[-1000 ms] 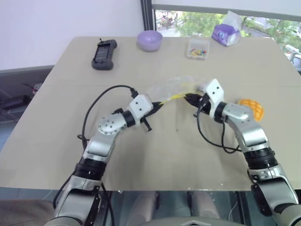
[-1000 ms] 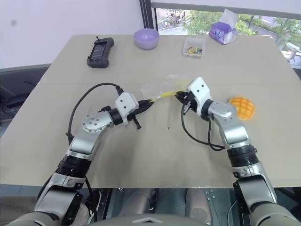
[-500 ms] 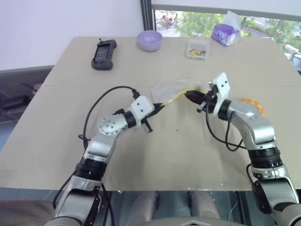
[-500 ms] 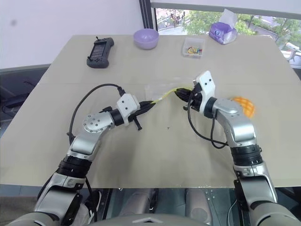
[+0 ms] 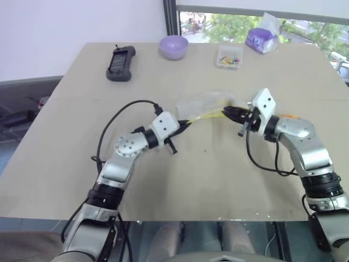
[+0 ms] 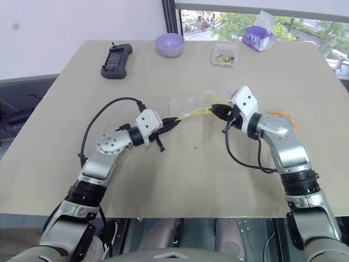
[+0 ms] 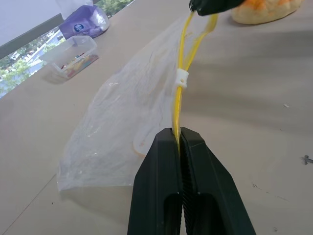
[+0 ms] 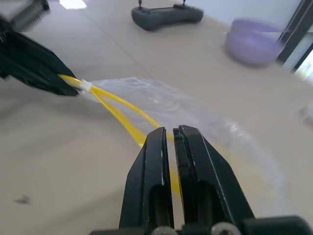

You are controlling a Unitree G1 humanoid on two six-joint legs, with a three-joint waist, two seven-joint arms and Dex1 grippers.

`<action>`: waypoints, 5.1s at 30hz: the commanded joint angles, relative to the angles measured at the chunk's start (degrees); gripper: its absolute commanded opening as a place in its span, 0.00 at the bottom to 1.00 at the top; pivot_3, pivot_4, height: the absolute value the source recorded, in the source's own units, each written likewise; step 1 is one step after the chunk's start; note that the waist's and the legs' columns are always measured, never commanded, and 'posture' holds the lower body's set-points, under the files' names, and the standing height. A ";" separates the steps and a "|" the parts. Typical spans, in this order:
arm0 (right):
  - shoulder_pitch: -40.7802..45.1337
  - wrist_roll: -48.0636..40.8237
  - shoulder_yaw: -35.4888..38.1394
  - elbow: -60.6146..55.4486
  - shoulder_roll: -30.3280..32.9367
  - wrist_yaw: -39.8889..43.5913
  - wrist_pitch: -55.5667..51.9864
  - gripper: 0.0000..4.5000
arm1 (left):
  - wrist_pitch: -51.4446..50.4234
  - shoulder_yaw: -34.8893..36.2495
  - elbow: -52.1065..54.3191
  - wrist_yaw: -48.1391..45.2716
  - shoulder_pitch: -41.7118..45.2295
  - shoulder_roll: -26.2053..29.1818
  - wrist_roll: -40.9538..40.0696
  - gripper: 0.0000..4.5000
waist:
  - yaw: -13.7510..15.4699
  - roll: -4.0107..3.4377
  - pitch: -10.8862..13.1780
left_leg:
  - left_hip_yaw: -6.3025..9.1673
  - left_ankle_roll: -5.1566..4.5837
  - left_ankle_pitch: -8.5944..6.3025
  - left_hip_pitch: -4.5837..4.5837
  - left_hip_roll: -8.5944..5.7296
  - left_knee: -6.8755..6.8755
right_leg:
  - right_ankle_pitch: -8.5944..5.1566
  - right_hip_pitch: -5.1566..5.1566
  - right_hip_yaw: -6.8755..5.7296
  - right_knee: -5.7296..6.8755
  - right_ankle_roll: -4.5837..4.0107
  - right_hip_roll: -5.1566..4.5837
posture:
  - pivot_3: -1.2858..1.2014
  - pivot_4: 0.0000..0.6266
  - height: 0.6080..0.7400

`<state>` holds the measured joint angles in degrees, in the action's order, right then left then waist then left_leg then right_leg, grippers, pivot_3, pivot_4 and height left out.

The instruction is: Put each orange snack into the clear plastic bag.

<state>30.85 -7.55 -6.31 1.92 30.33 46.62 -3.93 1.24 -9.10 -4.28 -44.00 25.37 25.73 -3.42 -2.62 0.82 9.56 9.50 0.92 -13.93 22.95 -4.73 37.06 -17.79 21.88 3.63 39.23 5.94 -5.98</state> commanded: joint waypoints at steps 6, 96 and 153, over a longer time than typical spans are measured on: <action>2.07 3.77 -0.49 2.25 0.78 1.40 12.64 0.06 | 1.20 0.46 0.66 0.08 0.17 0.14 0.03 0.00 | 0.19 0.00 0.00 | 0.02 0.00 0.00 0.00 0.00 0.03 | 0.00 -0.03 0.00 -0.01 0.00 -0.01 | 0.52 0.24 1.00; -3.76 -9.14 2.44 -8.56 0.34 0.86 -16.55 0.02 | 1.36 -0.04 -0.26 -0.28 0.75 -0.48 0.05 0.00 | 0.21 0.00 0.00 | 0.16 0.00 0.00 0.00 0.00 0.06 | 0.00 -0.13 -0.12 -0.03 0.00 -0.02 | 0.52 0.24 1.00; 5.57 14.22 -7.52 9.11 6.06 -1.34 17.39 0.99 | 1.69 -0.42 -1.06 1.13 1.99 -2.56 1.18 0.00 | 0.30 0.00 0.00 | 0.27 0.01 0.01 0.07 -0.02 0.09 | 0.00 -0.18 -0.27 -0.16 0.00 -0.02 | 0.52 0.24 1.00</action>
<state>36.97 13.98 -18.47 16.11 34.87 40.50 16.69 2.60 -11.01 -5.93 -43.90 26.85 23.11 -2.27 -2.32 0.82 9.56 9.79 0.92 -13.92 23.03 -4.75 37.15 -17.79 21.67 3.33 39.02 5.93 -6.01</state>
